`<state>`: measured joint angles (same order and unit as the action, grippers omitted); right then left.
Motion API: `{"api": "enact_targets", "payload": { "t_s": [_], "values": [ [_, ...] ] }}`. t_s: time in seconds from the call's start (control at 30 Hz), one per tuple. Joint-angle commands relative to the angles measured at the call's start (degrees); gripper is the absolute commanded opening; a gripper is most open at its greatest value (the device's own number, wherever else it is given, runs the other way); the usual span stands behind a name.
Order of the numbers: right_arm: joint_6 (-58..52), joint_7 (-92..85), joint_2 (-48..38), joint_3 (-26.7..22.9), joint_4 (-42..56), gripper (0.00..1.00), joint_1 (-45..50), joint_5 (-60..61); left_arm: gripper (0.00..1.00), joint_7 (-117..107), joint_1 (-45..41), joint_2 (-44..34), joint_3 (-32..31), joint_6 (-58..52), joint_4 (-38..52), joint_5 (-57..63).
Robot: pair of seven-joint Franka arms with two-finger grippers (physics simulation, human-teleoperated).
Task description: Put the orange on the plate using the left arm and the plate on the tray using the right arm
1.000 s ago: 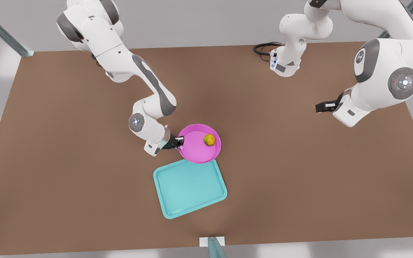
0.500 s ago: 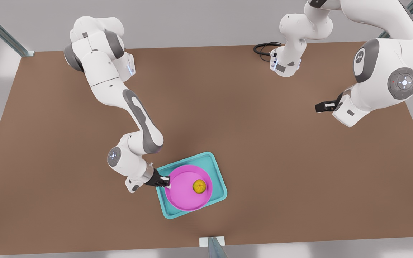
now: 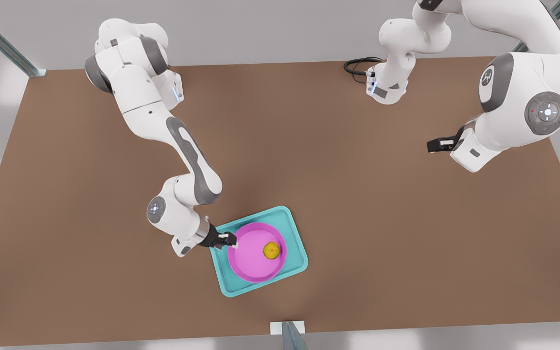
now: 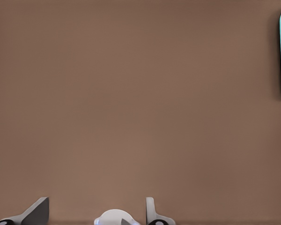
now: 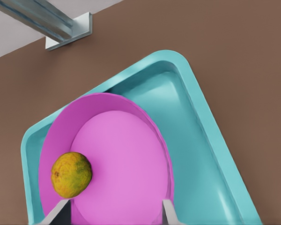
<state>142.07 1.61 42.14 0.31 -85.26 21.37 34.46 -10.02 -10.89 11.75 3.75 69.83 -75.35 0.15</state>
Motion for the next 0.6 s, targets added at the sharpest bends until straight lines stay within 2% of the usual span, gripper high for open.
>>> {"api": "enact_targets", "payload": {
  "t_s": [0.0, 0.03, 0.07, 0.1, 0.13, 0.17, 0.23, 0.27, 0.37, 0.43, 0.57],
  "values": [
    [-0.2, 0.4, -0.6, 0.0, -0.5, 1.00, 0.0, 0.0, 1.00, 0.3, 0.0, -0.1, -0.1, 0.0, 0.0, 0.0],
    [-0.6, 0.1, -0.6, -0.7, -0.6, 1.00, -0.1, -0.4, 1.00, 0.4, 0.0, -0.1, -0.1, 0.0, 0.0, -0.1],
    [-7.8, -3.0, -0.7, -4.2, -0.5, 1.00, -0.5, -0.5, 1.00, 0.7, 0.0, 0.0, 0.0, 0.1, 0.1, -0.1],
    [-23.6, -7.5, -0.8, -10.6, 1.1, 1.00, -0.6, -4.8, 1.00, 0.9, 0.0, 0.2, -0.1, 0.2, 0.4, -0.1],
    [-39.5, -7.6, -1.2, -12.2, 5.1, 1.00, -2.0, -16.4, 1.00, 0.3, 0.0, 0.6, -0.1, 0.2, 0.6, 0.0],
    [-49.3, -7.7, -2.7, -12.2, 8.7, 1.00, -3.9, -25.0, 1.00, 0.6, 0.0, 0.7, -0.1, 0.2, 0.6, 0.0],
    [-52.7, -11.2, -10.6, -12.2, 8.4, 1.00, -6.1, -38.9, 1.00, 0.7, 0.1, 0.8, 0.0, 0.2, 0.6, 0.0],
    [-52.5, -14.9, -18.1, -12.8, 6.9, 1.00, -8.0, -41.8, 1.00, 0.8, 0.1, 0.7, 0.0, 0.2, 0.6, 0.0],
    [-53.7, -14.9, -32.4, -12.8, 3.1, 1.00, -11.9, -42.9, 1.00, 0.3, 0.1, 2.0, 0.0, -0.7, 2.4, 0.0],
    [-56.6, -14.9, -36.9, -12.7, 1.8, 1.00, -11.9, -43.1, 1.00, 0.4, 0.1, 2.7, 0.0, -0.7, 2.5, -0.1],
    [-57.1, -14.9, -37.6, -12.7, 1.4, 1.00, -11.8, -43.0, 1.00, 0.9, 0.1, 2.0, 0.0, -0.8, 3.0, -0.1]
  ]
}}
